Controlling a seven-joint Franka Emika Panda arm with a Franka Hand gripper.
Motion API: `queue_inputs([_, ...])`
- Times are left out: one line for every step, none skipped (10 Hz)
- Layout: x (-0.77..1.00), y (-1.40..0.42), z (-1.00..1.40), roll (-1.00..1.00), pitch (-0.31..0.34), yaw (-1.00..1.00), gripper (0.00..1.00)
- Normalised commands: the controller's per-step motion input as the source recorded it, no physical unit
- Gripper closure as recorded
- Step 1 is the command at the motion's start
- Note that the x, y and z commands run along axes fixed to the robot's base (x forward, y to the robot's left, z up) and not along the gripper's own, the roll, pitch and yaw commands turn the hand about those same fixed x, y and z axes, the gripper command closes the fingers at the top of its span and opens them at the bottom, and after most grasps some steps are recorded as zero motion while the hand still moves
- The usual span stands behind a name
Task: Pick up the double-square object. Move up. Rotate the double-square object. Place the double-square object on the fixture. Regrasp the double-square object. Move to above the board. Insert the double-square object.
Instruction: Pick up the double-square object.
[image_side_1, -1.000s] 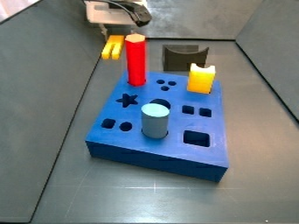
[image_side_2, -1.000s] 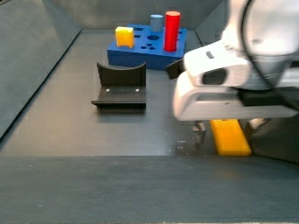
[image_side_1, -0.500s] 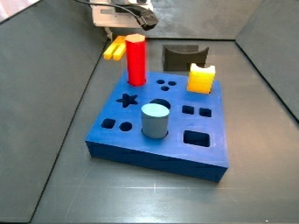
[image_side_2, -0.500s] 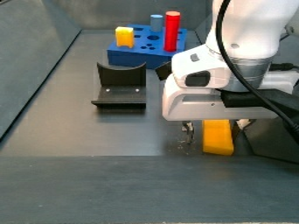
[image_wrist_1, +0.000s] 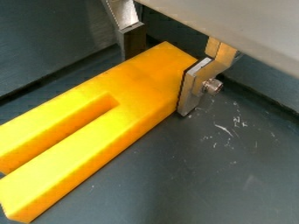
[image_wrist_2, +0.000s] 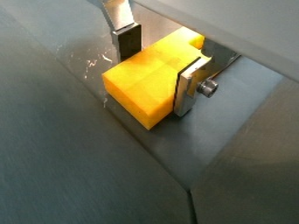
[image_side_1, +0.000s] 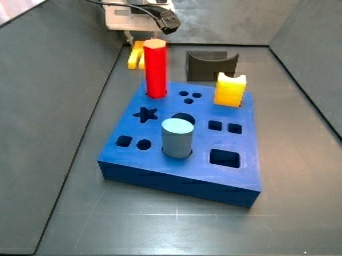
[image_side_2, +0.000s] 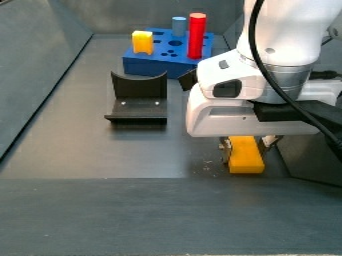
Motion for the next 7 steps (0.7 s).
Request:
queue_inputs([0.00, 0.00, 0.00, 0.00, 0.000, 0.00, 1.00])
queue_inputs([0.00, 0.00, 0.00, 0.00, 0.000, 0.00, 1.00])
queue_inputs([0.00, 0.00, 0.00, 0.00, 0.000, 0.00, 1.00])
queue_inputs([0.00, 0.00, 0.00, 0.00, 0.000, 0.00, 1.00])
queue_inputs([0.00, 0.00, 0.00, 0.00, 0.000, 0.00, 1.00])
queue_inputs([0.00, 0.00, 0.00, 0.00, 0.000, 0.00, 1.00])
queue_inputs([0.00, 0.00, 0.00, 0.00, 0.000, 0.00, 1.00])
